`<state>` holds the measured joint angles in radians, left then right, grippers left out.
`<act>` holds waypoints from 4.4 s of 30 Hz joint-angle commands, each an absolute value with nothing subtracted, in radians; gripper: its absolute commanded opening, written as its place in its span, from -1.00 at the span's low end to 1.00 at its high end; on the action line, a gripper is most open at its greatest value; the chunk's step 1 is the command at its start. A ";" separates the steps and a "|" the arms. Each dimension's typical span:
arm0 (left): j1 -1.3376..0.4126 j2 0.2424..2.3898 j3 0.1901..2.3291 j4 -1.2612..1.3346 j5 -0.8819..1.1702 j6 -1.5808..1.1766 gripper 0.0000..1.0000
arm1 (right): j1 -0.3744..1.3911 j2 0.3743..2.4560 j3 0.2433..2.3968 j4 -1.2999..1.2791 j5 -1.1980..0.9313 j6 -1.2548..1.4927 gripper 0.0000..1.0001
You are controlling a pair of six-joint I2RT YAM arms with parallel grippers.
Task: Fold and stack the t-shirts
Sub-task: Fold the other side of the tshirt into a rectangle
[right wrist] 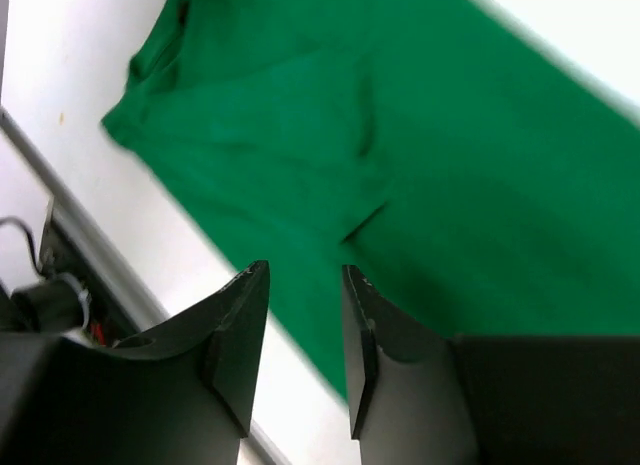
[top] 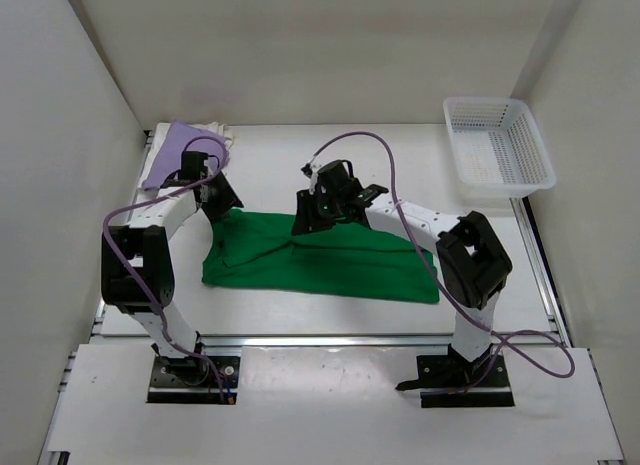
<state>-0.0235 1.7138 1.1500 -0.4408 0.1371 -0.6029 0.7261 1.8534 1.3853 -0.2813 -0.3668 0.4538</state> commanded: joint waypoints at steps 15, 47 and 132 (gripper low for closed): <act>-0.055 1.575 1.074 -0.434 0.097 -0.519 0.07 | 0.690 2.152 1.640 -0.064 -0.462 0.496 -0.41; -0.067 1.618 1.051 -0.434 0.084 -0.488 0.05 | 0.699 2.306 1.759 -0.161 -0.434 0.463 -0.33; -0.106 1.741 1.034 -0.469 0.210 -0.546 0.07 | 0.807 2.043 1.437 -0.236 -0.417 0.390 -0.85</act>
<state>-0.1333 1.7046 1.0706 -0.4923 0.1673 -0.5236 0.8040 2.0464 1.4410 -0.2459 -0.4290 0.4095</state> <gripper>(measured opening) 0.538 0.077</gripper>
